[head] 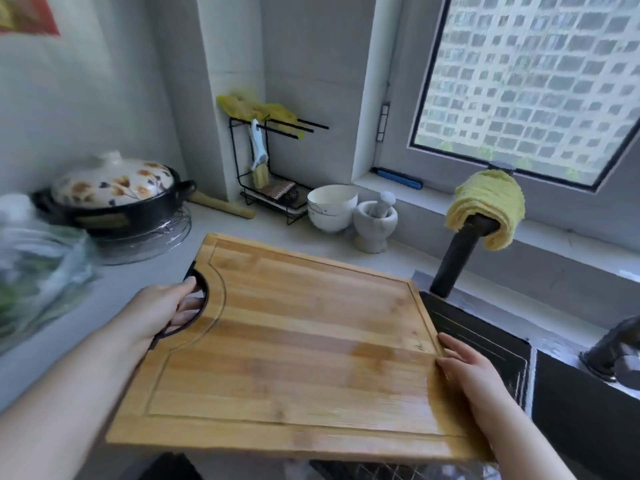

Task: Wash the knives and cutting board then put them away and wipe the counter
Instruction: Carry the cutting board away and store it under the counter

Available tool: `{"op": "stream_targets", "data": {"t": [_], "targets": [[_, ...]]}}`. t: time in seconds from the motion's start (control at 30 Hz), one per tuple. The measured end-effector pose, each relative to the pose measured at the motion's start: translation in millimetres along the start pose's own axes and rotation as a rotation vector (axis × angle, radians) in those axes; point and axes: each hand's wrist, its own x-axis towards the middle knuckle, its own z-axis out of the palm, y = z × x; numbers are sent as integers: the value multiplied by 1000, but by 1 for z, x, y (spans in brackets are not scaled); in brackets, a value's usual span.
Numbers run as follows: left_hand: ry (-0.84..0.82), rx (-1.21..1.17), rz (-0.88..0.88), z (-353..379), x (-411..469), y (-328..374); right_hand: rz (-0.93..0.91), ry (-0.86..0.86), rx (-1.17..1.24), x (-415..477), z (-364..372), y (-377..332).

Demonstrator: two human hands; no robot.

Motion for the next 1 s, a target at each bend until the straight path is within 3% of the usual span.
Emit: {"op": "stream_targets", "data": {"t": [0.27, 0.4, 0.57, 0.8, 1.0], "targets": [[410, 211, -7, -93, -44, -45, -100, -174, -74, -20, 69, -19], [408, 276, -73, -131, -69, -67, -159, -210, -116, -45, 92, -30], [396, 193, -88, -186, -112, -86, -235, -232, -189, -78, 137, -34], [553, 629, -115, -300, -167, -113, -260, -350, -306, -137, 237, -11], [632, 775, -219, -362, -190, -149, -212, -364, -332, -182, 290, 13]]}}
